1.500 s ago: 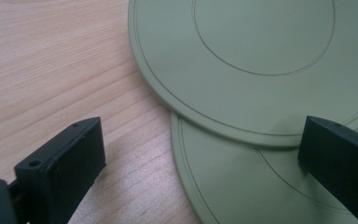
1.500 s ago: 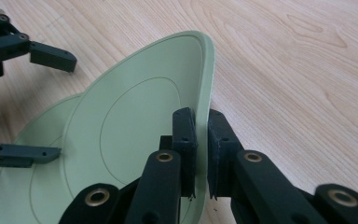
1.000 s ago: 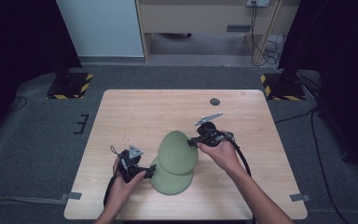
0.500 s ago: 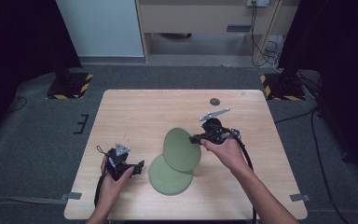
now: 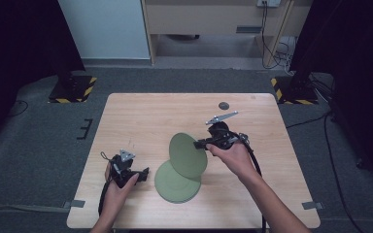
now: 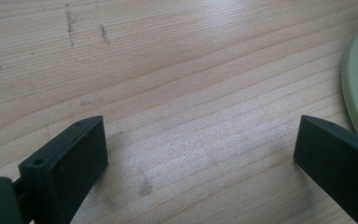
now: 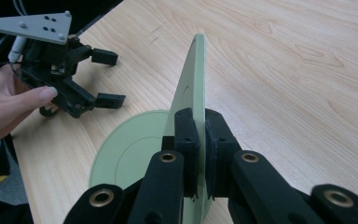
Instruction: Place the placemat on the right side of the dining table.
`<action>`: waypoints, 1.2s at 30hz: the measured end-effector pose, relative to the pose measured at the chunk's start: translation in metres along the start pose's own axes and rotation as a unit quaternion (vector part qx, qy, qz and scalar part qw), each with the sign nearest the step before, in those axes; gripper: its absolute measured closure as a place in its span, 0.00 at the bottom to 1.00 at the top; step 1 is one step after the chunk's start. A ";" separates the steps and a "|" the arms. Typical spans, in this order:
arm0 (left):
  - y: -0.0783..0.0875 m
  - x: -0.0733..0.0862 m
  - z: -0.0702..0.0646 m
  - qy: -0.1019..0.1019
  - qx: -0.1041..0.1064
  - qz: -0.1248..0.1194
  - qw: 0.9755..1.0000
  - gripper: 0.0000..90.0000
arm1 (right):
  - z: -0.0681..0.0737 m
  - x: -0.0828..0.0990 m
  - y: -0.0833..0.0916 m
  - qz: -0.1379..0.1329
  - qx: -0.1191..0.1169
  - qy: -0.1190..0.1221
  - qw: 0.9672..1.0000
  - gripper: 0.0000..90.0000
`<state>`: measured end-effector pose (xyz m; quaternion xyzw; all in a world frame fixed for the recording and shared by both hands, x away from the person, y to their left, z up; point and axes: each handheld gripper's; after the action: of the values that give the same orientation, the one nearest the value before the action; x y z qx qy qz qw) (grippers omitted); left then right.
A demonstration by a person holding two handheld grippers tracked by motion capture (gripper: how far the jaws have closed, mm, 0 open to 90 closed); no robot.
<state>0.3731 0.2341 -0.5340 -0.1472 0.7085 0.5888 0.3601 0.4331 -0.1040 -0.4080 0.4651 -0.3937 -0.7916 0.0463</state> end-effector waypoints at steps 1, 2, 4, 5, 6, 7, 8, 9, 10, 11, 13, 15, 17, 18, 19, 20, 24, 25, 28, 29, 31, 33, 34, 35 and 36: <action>0.000 0.000 0.000 -0.002 -0.001 0.000 1.000 0.02 | 0.001 0.000 0.000 0.000 -0.001 0.000 1.000 0.96; -0.001 0.000 -0.001 -0.004 -0.003 0.001 1.000 0.02 | 0.002 -0.001 0.001 0.001 -0.002 -0.001 1.000 0.96; -0.001 0.000 -0.001 -0.005 -0.003 0.001 1.000 0.01 | 0.003 -0.001 0.003 -0.001 -0.003 0.002 1.000 0.96; -0.001 0.000 -0.001 -0.005 -0.002 0.000 1.000 0.01 | 0.004 -0.002 0.004 -0.002 -0.003 0.004 1.000 0.96; -0.001 0.000 -0.001 -0.005 -0.002 0.000 1.000 0.01 | 0.005 -0.002 0.005 -0.004 -0.002 0.004 1.000 0.96; -0.001 0.000 -0.001 -0.005 -0.002 0.000 1.000 0.01 | 0.006 -0.002 0.005 -0.004 -0.003 0.004 1.000 0.96; -0.001 0.000 -0.001 -0.005 -0.002 0.000 1.000 0.01 | 0.006 -0.003 0.006 -0.006 -0.002 0.007 1.000 0.96; -0.001 0.000 -0.001 -0.005 -0.003 0.000 1.000 0.01 | 0.007 -0.004 0.007 -0.006 -0.001 0.005 1.000 0.96; -0.001 0.000 -0.001 -0.005 -0.003 0.000 1.000 0.01 | 0.007 -0.004 0.007 -0.007 -0.001 0.006 1.000 0.96; -0.001 0.000 -0.001 -0.005 -0.003 0.000 1.000 0.01 | 0.008 -0.005 0.008 -0.009 -0.001 0.005 1.000 0.96; -0.001 0.000 0.000 -0.005 -0.003 0.000 1.000 0.01 | 0.009 -0.007 0.008 -0.010 0.001 0.008 1.000 0.96; -0.002 0.000 -0.001 -0.004 -0.006 -0.002 1.000 0.00 | 0.010 -0.008 0.009 -0.011 0.004 0.008 1.000 0.96; -0.003 0.000 -0.002 -0.001 -0.009 -0.005 1.000 0.00 | 0.010 -0.010 0.010 -0.017 0.002 0.009 1.000 0.96; -0.003 0.000 -0.002 -0.001 -0.010 -0.005 1.000 0.00 | 0.010 -0.011 0.010 -0.019 0.003 0.009 1.000 0.96; -0.004 -0.001 -0.002 0.000 -0.010 -0.006 1.000 0.00 | 0.010 -0.012 0.011 -0.020 0.005 0.009 1.000 0.96; -0.004 -0.001 -0.002 0.000 -0.010 -0.006 1.000 0.00 | 0.009 -0.013 0.012 -0.023 0.009 0.006 1.000 0.96; -0.004 0.000 -0.002 0.000 -0.010 -0.007 1.000 0.00 | 0.009 -0.017 0.014 -0.026 0.025 0.002 0.999 0.96; -0.004 0.000 -0.002 0.001 -0.010 -0.007 1.000 0.00 | 0.008 -0.018 0.015 -0.027 0.029 0.003 0.999 0.96; -0.004 0.000 -0.003 0.002 -0.012 -0.010 1.000 0.00 | 0.008 -0.023 0.017 -0.035 0.044 -0.003 0.998 0.96; -0.004 0.000 -0.003 0.002 -0.013 -0.010 1.000 0.00 | 0.007 -0.024 0.017 -0.038 0.048 -0.005 0.998 0.96; -0.004 0.000 -0.003 0.003 -0.013 -0.010 1.000 0.00 | 0.005 -0.026 0.018 -0.042 0.055 -0.009 0.998 0.96; -0.004 0.000 -0.003 0.003 -0.013 -0.010 1.000 0.00 | 0.002 -0.028 0.018 -0.046 0.060 -0.013 0.997 0.96; -0.004 0.000 -0.003 0.003 -0.013 -0.010 1.000 0.00 | 0.001 -0.029 0.019 -0.047 0.061 -0.014 0.997 0.96; -0.004 0.000 -0.003 0.003 -0.014 -0.010 1.000 0.00 | 0.000 -0.029 0.020 -0.047 0.063 -0.018 0.997 0.96; -0.004 0.000 -0.003 0.003 -0.014 -0.010 1.000 0.00 | -0.002 -0.030 0.020 -0.049 0.066 -0.021 0.996 0.96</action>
<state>0.3743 0.2305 -0.5365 -0.1604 0.7000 0.5944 0.3619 0.4453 -0.1061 -0.3743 0.4692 -0.4226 -0.7748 -0.0315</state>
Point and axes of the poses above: each handheld gripper's, and its own axes: y roughly backward along the jaws, x roughly out of its underside, z roughly to its left, and after that the axes turned 3 degrees about y, right-handed
